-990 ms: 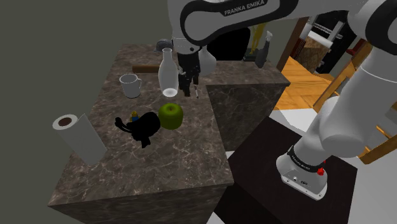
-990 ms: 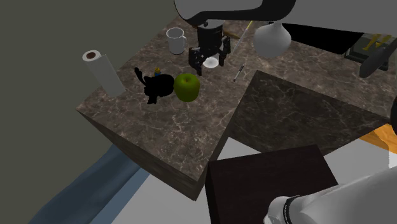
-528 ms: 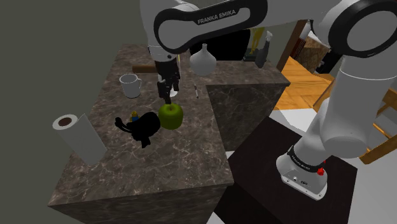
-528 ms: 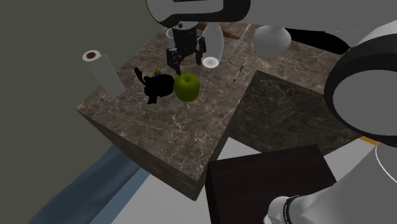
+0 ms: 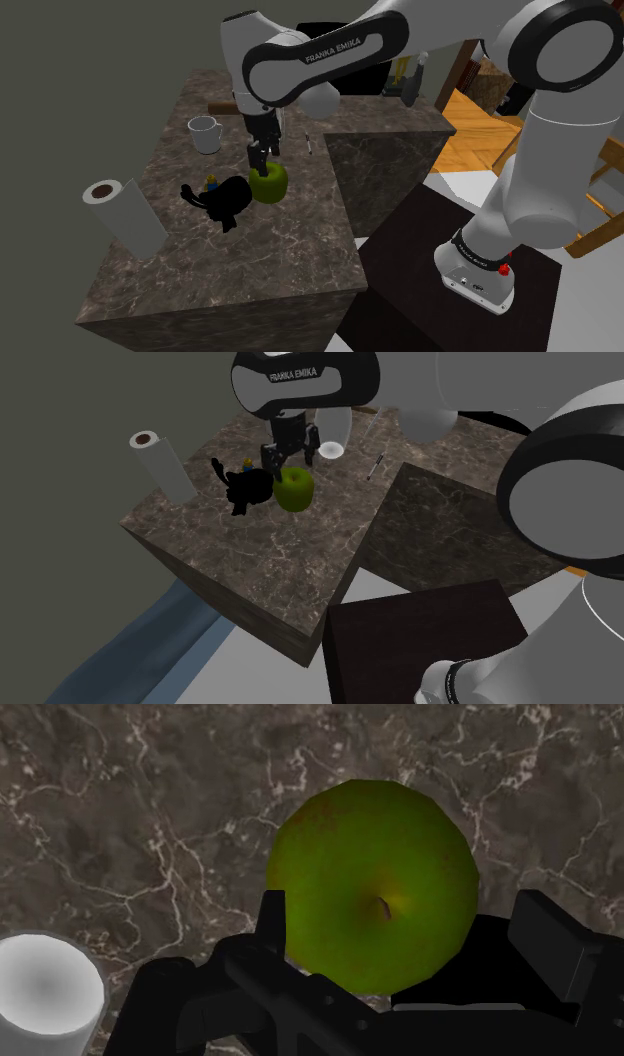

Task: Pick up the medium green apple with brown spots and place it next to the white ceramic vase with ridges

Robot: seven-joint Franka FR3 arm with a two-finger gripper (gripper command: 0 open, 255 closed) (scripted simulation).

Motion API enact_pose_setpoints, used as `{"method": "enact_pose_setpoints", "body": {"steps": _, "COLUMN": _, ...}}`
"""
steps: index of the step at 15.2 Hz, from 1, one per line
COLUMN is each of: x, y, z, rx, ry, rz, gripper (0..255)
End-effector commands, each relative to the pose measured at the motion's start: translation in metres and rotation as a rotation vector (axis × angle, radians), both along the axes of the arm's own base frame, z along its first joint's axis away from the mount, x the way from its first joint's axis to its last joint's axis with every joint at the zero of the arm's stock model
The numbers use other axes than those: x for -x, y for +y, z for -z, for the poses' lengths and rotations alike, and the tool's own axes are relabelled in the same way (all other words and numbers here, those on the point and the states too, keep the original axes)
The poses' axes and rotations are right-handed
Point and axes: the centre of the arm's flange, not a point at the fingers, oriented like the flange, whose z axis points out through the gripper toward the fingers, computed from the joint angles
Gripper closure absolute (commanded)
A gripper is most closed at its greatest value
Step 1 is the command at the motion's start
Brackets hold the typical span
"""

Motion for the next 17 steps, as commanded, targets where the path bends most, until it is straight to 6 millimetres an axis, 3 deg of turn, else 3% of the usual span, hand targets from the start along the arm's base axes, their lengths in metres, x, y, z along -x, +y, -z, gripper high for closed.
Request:
{"method": "enact_pose_setpoints", "body": {"steps": 1, "x": 0.0005, "y": -0.0009, "z": 0.0035, "rx": 0.000, "ry": 0.000, "rz": 0.000, "gripper": 0}}
{"method": "enact_pose_setpoints", "body": {"steps": 7, "x": 0.0005, "y": -0.0008, "z": 0.0035, "rx": 0.000, "ry": 0.000, "rz": 0.000, "gripper": 0}}
{"method": "enact_pose_setpoints", "body": {"steps": 8, "x": 0.0005, "y": -0.0008, "z": 0.0035, "rx": 0.000, "ry": 0.000, "rz": 0.000, "gripper": 255}}
{"method": "enact_pose_setpoints", "body": {"steps": 17, "x": 0.0005, "y": -0.0009, "z": 0.0035, "rx": 0.000, "ry": 0.000, "rz": 0.000, "gripper": 255}}
